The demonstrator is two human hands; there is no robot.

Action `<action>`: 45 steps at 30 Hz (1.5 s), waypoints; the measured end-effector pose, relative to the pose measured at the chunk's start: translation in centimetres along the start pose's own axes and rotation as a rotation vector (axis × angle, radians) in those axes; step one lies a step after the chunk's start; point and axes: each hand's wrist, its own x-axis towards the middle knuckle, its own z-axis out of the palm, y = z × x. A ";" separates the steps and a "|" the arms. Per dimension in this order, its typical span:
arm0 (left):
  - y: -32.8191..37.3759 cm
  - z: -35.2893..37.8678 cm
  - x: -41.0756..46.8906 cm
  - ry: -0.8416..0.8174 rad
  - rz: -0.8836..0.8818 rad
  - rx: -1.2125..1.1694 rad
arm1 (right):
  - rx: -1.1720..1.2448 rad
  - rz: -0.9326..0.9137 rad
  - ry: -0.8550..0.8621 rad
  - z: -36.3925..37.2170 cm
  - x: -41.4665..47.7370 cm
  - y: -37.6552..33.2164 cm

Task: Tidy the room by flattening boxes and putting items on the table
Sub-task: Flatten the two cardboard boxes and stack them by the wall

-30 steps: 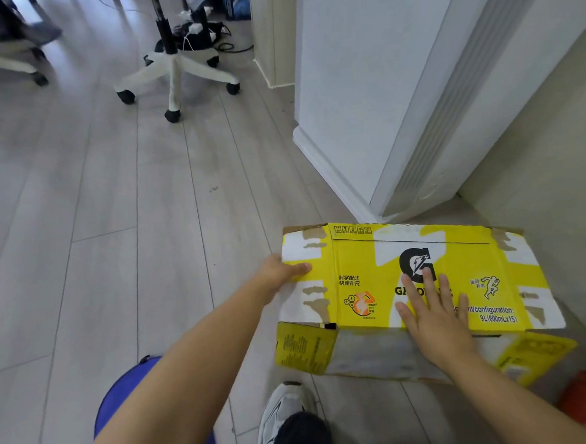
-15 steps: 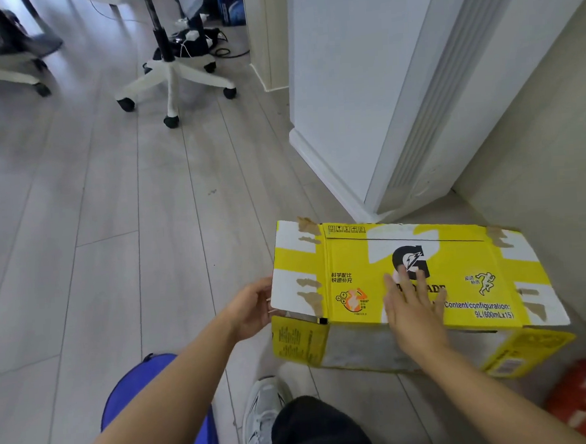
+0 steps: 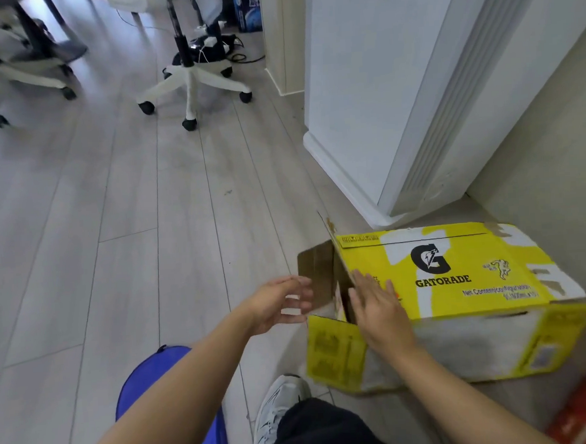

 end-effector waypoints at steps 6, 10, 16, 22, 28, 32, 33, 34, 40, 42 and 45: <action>-1.3 1.2 1.3 0.181 0.533 1.104 | 0.200 0.058 0.167 -4.7 -1.7 2.4; -2.9 4.2 2.6 0.036 1.229 1.492 | 0.204 0.119 0.326 -8.2 -0.9 2.8; 1.4 6.0 5.4 -0.242 1.302 1.675 | 0.349 0.172 0.339 -11.5 -1.6 4.9; 1.2 10.0 5.3 -0.396 1.221 2.040 | 0.343 0.194 0.410 -12.0 -1.9 5.9; 0.6 9.4 4.3 -0.319 1.118 2.102 | 0.293 0.126 0.407 -10.6 -2.4 7.2; 0.5 7.0 3.4 -0.266 0.997 2.159 | 0.284 0.186 0.329 -9.5 -2.4 6.4; 0.3 6.3 3.2 -0.271 0.963 2.185 | 0.288 0.168 0.328 -9.4 -2.5 5.8; 0.0 5.4 3.0 -0.285 0.930 2.208 | 0.292 0.143 0.327 -9.1 -2.6 5.1; -4.0 -0.6 3.4 -0.359 0.655 2.314 | 0.339 0.006 0.303 -5.3 -1.3 4.3; -5.9 -1.8 3.6 -0.370 0.546 2.313 | 0.217 -0.110 0.186 -2.3 -0.3 5.7; -7.8 -2.8 3.8 -0.291 0.460 2.243 | -0.022 -0.090 -0.098 1.5 0.3 6.1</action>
